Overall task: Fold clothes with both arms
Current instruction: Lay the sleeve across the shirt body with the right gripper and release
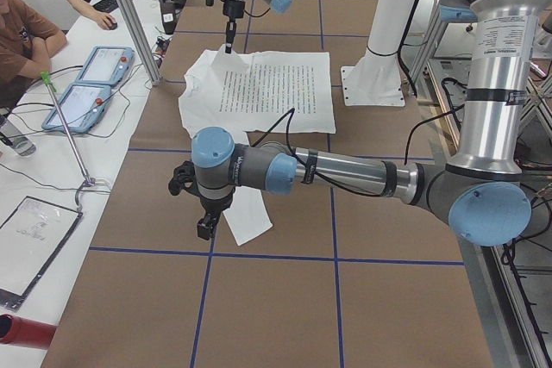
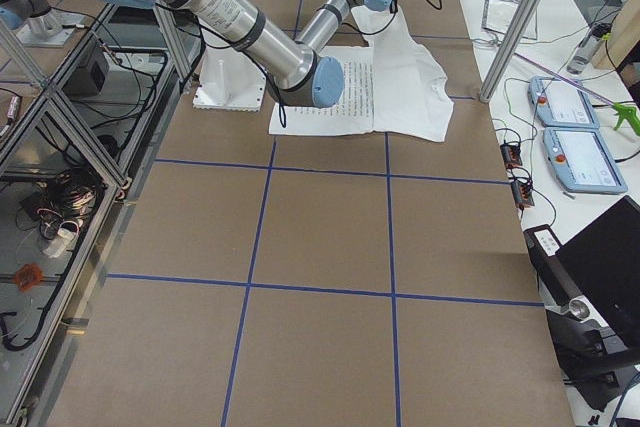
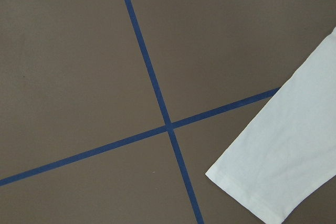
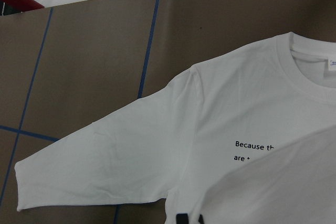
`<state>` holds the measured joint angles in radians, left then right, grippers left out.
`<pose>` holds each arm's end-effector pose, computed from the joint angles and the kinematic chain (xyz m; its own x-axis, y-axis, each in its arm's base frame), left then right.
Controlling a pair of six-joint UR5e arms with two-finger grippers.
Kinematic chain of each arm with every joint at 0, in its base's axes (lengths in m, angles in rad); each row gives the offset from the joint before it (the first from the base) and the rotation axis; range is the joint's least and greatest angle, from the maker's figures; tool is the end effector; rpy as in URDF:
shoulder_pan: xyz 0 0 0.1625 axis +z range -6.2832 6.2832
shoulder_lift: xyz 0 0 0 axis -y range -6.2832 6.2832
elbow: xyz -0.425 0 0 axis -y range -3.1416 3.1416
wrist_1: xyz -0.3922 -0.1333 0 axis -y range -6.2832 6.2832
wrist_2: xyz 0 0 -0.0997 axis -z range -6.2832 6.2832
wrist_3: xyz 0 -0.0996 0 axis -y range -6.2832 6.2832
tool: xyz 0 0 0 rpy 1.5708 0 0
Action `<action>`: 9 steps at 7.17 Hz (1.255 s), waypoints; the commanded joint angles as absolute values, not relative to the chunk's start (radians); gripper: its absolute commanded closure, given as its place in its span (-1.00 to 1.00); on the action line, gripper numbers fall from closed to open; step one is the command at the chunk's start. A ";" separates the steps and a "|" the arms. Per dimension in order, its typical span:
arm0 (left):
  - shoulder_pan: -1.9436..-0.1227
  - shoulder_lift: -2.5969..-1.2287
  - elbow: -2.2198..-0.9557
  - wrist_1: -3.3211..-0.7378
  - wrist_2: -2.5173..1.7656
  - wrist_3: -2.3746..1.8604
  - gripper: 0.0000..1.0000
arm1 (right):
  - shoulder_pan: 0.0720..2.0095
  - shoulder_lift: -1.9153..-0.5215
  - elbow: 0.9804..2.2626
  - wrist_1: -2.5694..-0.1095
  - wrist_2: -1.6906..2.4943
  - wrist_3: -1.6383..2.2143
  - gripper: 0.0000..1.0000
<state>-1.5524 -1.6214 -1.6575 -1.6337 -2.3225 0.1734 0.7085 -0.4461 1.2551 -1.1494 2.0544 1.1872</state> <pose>-0.0557 -0.5233 0.5848 0.7139 0.3160 -0.6249 -0.1433 0.9394 0.3114 -0.5285 -0.5674 -0.0025 0.3261 -0.1569 0.9322 -0.1307 0.9692 0.2088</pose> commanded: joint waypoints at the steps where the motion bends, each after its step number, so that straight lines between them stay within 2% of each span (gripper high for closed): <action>1: -1.552 -1.621 -1.658 -1.634 -2.322 0.173 -0.99 | 0.689 -0.419 1.166 -1.147 2.025 1.163 1.00; 3: -1.552 -1.621 -1.658 -1.634 -2.322 0.175 -0.99 | 0.663 -0.307 0.974 -1.144 2.001 1.126 1.00; 6: -1.552 -1.621 -1.657 -1.635 -2.321 0.175 -0.99 | 0.588 -0.218 0.756 -1.056 1.881 1.086 1.00; 9: -1.552 -1.620 -1.657 -1.634 -2.321 0.176 -0.99 | 0.528 -0.179 0.657 -1.054 1.792 0.976 1.00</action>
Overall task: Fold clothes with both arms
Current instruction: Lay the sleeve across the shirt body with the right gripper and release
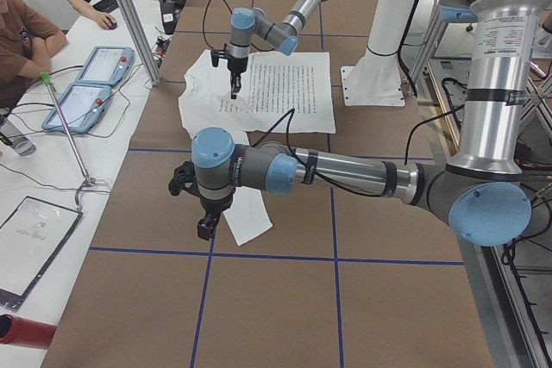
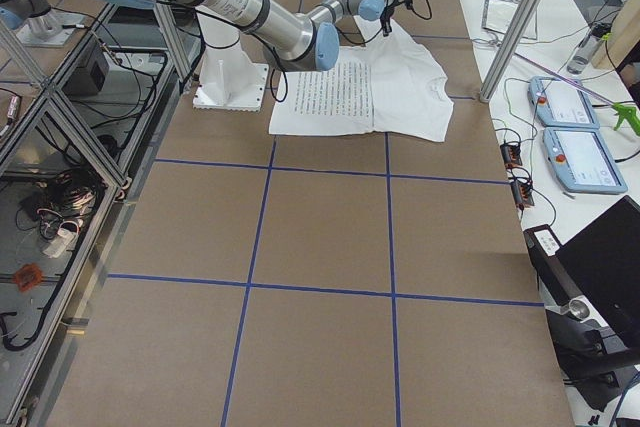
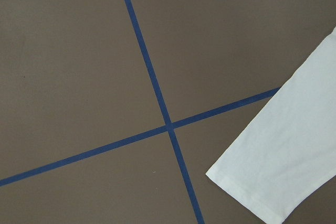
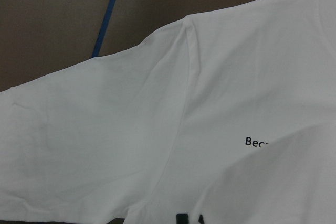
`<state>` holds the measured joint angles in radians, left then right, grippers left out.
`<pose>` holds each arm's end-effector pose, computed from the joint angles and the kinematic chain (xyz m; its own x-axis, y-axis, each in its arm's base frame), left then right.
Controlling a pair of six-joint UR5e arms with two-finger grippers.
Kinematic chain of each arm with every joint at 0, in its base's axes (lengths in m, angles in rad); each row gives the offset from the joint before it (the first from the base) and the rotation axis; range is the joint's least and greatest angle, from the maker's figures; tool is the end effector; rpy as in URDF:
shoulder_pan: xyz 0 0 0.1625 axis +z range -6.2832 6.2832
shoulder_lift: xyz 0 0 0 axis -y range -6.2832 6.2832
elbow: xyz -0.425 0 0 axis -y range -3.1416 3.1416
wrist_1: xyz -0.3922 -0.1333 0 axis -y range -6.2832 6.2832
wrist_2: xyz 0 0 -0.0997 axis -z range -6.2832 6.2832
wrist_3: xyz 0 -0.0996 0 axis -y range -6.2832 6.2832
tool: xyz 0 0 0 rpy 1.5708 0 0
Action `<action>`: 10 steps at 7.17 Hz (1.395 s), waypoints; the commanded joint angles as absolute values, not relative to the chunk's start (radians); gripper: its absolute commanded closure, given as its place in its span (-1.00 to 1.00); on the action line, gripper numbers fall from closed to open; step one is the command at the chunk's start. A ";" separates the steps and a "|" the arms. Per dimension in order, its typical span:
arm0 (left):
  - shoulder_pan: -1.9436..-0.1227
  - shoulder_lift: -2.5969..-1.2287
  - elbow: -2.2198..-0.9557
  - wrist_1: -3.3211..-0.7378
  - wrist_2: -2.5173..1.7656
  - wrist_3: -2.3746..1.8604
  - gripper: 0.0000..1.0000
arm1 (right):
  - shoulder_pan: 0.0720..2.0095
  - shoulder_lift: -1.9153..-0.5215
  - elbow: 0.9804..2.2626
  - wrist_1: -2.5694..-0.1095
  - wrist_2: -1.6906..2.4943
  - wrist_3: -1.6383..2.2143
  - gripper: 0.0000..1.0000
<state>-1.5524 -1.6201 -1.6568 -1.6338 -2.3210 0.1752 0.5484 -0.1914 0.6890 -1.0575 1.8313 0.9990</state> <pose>-0.0558 -0.5228 0.5859 0.7147 0.3164 -0.6239 -0.1448 0.9395 0.3105 -0.7088 -0.5592 0.0228 0.5529 -0.2749 0.7866 -0.0217 0.9389 0.3435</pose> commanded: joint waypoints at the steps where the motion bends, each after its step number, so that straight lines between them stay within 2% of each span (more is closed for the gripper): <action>1: -1.552 -1.620 -1.655 -1.634 -2.321 0.175 -0.99 | 0.523 -0.176 0.657 -1.036 1.786 0.973 1.00; 2: -1.552 -1.620 -1.649 -1.634 -2.321 0.173 -0.99 | 0.519 -0.176 0.649 -1.010 1.776 0.973 -0.11; 3: -1.552 -1.621 -1.649 -1.634 -2.321 0.175 -0.99 | 0.515 -0.170 0.649 -1.005 1.763 0.974 -0.96; 8: -1.552 -1.632 -1.641 -1.634 -2.319 0.158 -0.99 | 0.520 -0.146 0.661 -1.006 1.753 0.994 -0.98; 9: -1.551 -1.637 -1.646 -1.667 -2.321 0.038 -0.99 | 0.541 -0.159 0.708 -1.055 1.781 1.014 -0.97; 10: -1.548 -1.609 -1.635 -1.797 -2.316 -0.118 -0.98 | 0.575 -0.204 0.858 -1.250 1.831 0.999 -0.98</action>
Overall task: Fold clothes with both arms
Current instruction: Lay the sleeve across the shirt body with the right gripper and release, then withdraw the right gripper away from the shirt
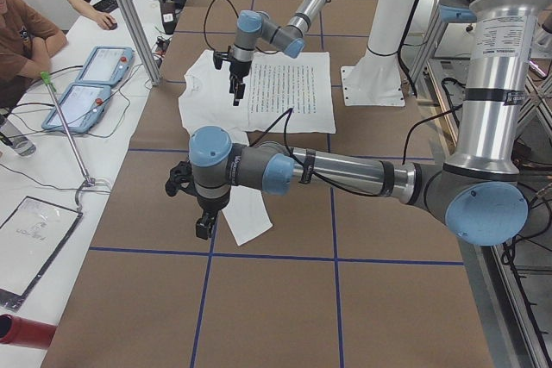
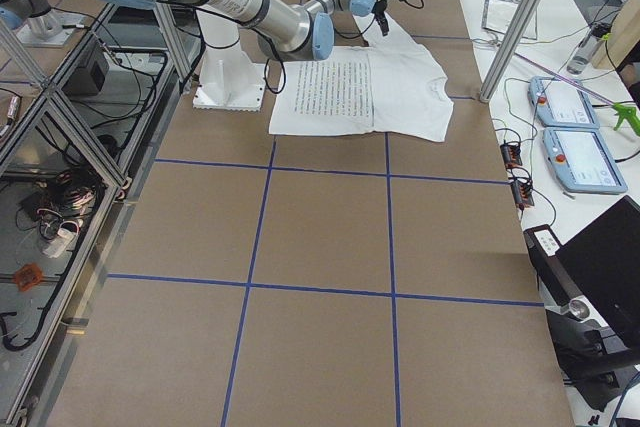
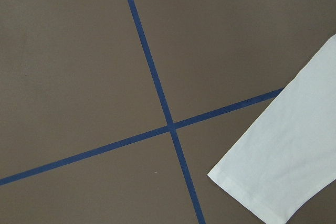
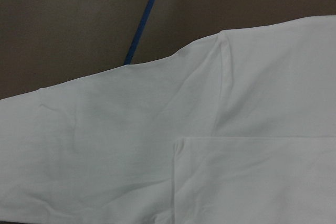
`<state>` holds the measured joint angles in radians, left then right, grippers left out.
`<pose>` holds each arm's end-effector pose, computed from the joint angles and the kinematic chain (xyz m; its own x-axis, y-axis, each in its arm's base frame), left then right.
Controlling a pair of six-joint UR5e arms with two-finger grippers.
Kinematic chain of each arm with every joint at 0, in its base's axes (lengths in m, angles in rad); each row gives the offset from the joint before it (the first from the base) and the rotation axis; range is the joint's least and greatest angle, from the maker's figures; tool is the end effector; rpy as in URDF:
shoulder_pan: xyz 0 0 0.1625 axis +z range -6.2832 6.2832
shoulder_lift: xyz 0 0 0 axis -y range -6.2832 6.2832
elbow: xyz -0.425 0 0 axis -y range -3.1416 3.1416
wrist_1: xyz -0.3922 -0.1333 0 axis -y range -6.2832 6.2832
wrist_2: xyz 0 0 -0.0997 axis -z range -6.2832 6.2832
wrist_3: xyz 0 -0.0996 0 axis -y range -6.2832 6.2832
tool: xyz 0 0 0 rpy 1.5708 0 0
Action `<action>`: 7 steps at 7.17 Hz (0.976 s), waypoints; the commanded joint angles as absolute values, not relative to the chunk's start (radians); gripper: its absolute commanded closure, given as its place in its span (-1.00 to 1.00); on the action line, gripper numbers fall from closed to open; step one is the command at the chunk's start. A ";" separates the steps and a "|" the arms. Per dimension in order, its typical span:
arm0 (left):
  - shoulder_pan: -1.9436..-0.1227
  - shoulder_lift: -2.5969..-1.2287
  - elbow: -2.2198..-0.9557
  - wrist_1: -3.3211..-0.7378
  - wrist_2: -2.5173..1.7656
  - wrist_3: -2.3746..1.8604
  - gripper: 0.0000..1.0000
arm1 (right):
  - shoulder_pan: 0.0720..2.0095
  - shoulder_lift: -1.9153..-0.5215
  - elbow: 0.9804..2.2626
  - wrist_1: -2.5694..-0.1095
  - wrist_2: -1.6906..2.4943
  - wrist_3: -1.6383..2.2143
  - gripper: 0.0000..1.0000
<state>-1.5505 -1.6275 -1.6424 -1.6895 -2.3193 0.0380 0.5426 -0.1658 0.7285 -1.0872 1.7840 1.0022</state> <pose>-0.0548 -0.5288 0.5830 0.7279 0.2179 -0.6501 -0.0474 0.9619 0.2694 -0.7000 -0.5531 -0.0141 0.5487 -0.2837 0.7864 -0.0622 0.9242 0.3768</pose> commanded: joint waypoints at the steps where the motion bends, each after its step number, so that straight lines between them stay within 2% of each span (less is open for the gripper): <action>1: -1.501 -1.579 -1.632 -1.898 -2.312 -0.261 -0.98 | 0.625 -0.288 1.020 -1.404 1.914 0.991 -0.98; 3: -1.389 -1.523 -1.631 -2.038 -2.309 -0.455 -0.98 | 0.699 -0.490 1.292 -1.611 1.957 0.909 -0.99; 5: -1.286 -1.474 -1.615 -2.176 -2.214 -0.581 -0.98 | 0.785 -0.709 1.458 -1.623 2.053 0.897 -0.99; 7: -1.202 -1.477 -1.512 -2.265 -2.200 -0.595 -0.98 | 0.877 -0.892 1.586 -1.623 2.118 0.865 -0.99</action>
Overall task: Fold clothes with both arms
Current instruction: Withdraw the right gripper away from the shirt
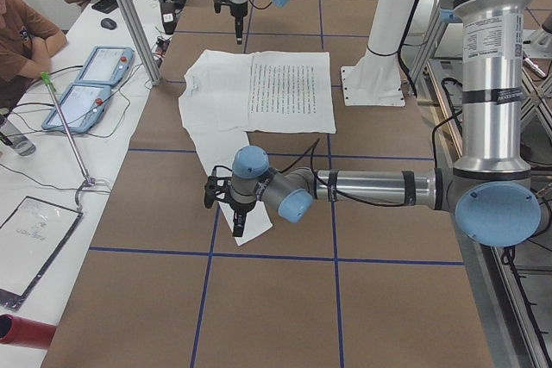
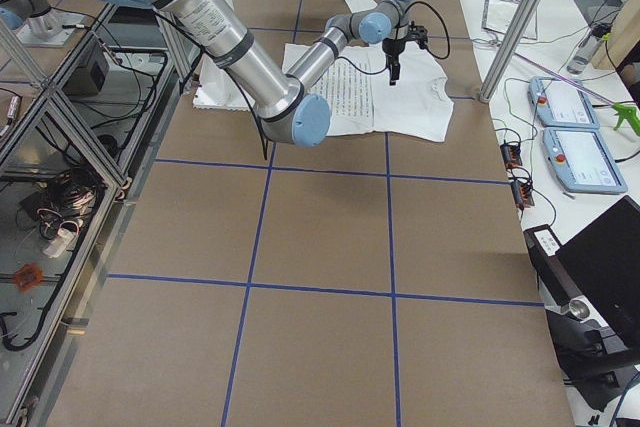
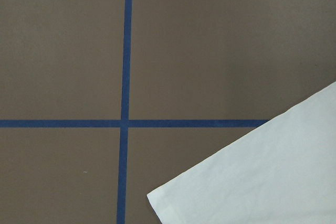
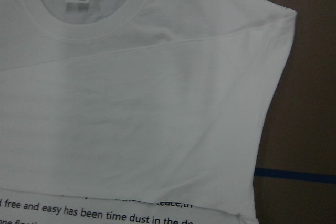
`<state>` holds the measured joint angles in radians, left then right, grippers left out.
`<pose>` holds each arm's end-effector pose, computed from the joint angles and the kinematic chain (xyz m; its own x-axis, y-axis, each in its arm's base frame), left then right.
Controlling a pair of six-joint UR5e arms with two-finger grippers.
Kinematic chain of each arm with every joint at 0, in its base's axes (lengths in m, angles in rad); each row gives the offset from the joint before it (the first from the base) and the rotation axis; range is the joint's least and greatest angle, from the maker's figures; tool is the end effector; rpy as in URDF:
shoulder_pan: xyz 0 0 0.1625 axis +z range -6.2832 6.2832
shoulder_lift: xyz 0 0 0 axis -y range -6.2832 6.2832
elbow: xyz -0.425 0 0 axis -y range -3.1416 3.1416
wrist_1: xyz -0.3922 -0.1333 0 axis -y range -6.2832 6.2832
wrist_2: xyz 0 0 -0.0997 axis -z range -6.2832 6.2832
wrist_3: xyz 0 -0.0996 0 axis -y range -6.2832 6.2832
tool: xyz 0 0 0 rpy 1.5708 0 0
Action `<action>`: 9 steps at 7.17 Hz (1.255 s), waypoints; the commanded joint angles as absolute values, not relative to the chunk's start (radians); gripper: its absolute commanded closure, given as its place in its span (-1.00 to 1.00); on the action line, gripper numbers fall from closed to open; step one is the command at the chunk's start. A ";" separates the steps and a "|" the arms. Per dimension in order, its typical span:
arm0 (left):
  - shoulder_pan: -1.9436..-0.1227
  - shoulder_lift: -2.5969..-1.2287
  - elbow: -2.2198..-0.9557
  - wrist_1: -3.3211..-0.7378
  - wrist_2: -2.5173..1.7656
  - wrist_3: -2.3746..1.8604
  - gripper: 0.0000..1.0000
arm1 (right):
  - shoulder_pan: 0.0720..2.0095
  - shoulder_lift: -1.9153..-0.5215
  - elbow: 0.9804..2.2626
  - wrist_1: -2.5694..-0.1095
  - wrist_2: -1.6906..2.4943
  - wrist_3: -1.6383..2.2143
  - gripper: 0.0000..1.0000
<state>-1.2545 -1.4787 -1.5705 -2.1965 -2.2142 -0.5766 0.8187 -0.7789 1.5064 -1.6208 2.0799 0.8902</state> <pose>0.0787 -0.4770 0.6398 0.7039 0.0054 -0.7102 0.1383 0.9798 0.1446 -0.4352 -0.5892 0.2055 0.6836 -0.0736 0.7261 0.0016 0.9951 0.0993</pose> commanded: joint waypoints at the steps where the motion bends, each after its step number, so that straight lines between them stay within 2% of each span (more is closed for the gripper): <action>1: -1.187 -1.480 -1.490 -2.279 -2.200 -0.603 -0.98 | 0.908 -0.946 1.613 -1.621 2.150 0.838 -0.99; 3: -1.180 -1.488 -1.467 -2.301 -2.200 -0.610 -0.98 | 0.968 -1.044 1.695 -1.662 2.155 0.783 -1.00; 5: -1.158 -1.525 -1.383 -2.365 -2.200 -0.638 -0.98 | 1.005 -1.069 1.768 -1.820 2.155 0.610 -1.00; 9: -1.102 -1.539 -1.336 -2.421 -2.154 -0.689 -0.96 | 1.014 -1.085 1.779 -1.818 2.189 0.607 -1.00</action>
